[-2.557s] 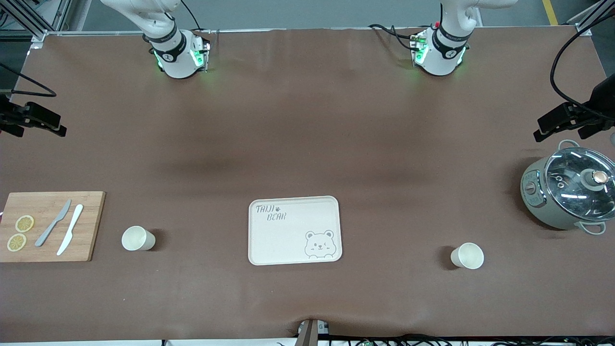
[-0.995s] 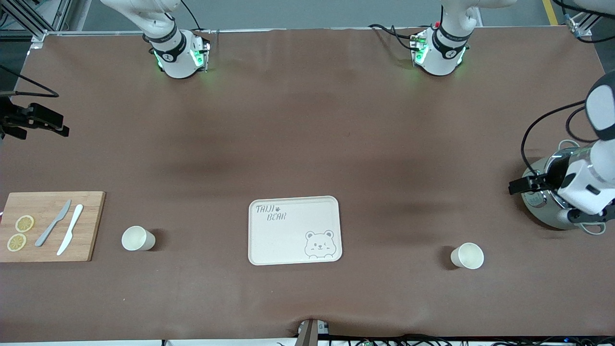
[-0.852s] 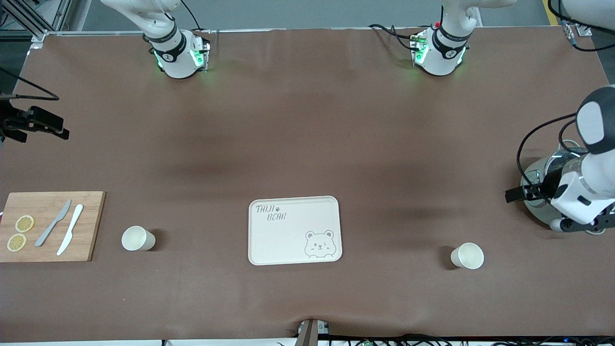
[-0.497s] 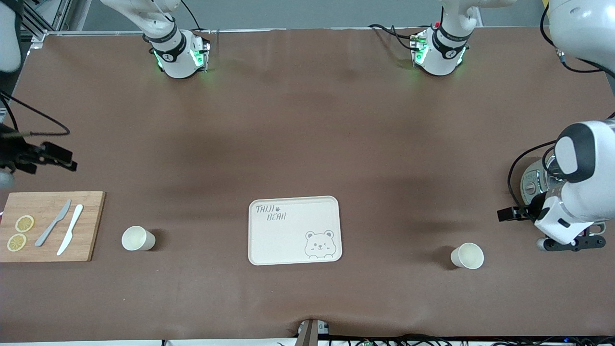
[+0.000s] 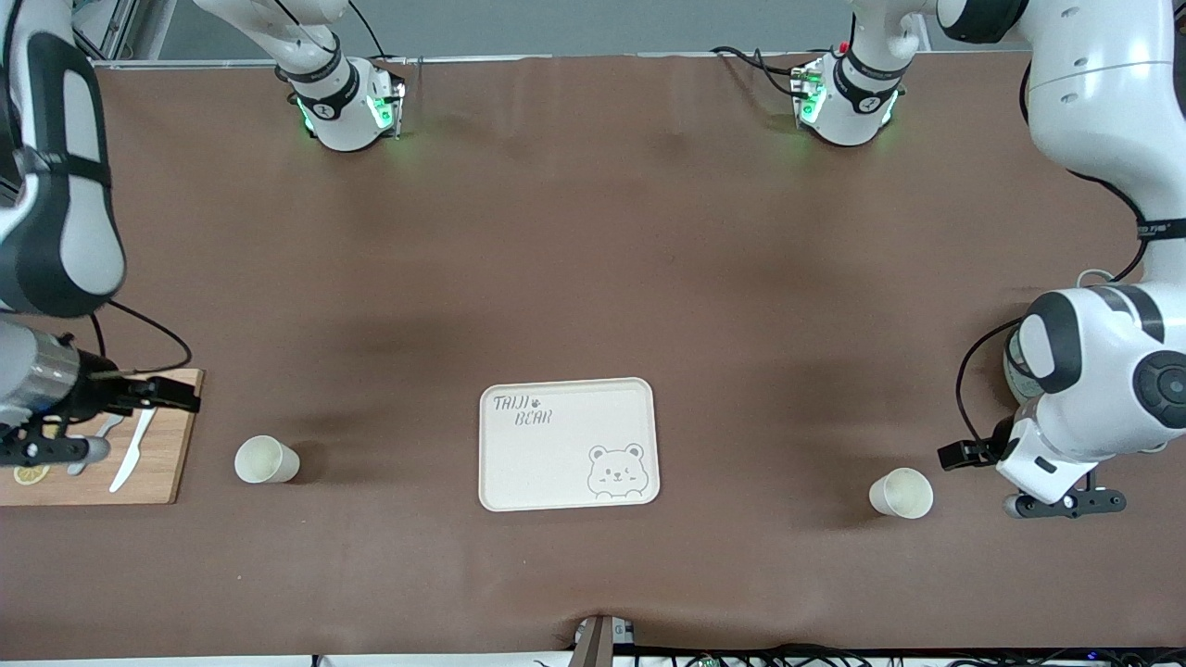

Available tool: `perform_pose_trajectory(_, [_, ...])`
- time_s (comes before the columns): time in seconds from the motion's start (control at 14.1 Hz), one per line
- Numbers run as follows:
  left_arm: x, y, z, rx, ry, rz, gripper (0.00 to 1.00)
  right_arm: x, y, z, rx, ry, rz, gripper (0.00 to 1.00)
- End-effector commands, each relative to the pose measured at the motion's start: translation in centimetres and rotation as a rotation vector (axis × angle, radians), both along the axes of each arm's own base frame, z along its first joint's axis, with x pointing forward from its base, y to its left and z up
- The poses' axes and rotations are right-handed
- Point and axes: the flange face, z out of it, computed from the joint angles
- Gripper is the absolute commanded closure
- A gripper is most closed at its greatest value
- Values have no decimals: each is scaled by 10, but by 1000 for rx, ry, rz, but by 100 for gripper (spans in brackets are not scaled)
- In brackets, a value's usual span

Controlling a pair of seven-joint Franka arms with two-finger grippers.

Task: Place white IKEA cup upright on tray with both arms
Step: 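Reach the right gripper to one cup while the left gripper reaches the other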

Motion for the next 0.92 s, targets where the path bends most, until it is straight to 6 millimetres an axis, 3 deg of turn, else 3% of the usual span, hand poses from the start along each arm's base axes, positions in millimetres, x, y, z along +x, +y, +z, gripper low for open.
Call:
perform_pose_trajectory(0.0, [11, -4, -16, -24, -57, 11, 0, 17, -3, -27, 6, -16, 4, 0])
perform_pose_trajectory(0.21, [15, -9, -39, -43, -80, 22, 0, 25, -10, -60, 7, -21, -3, 0])
perform_pose_trajectory(0.57, [18, -21, -81, -71, -108, 35, 0, 33, -14, -88, -4, -51, -5, 0])
perform_pose_trajectory(0.85, [19, -19, -86, -72, -118, 34, 0, 37, -14, -109, -8, -66, -7, 0])
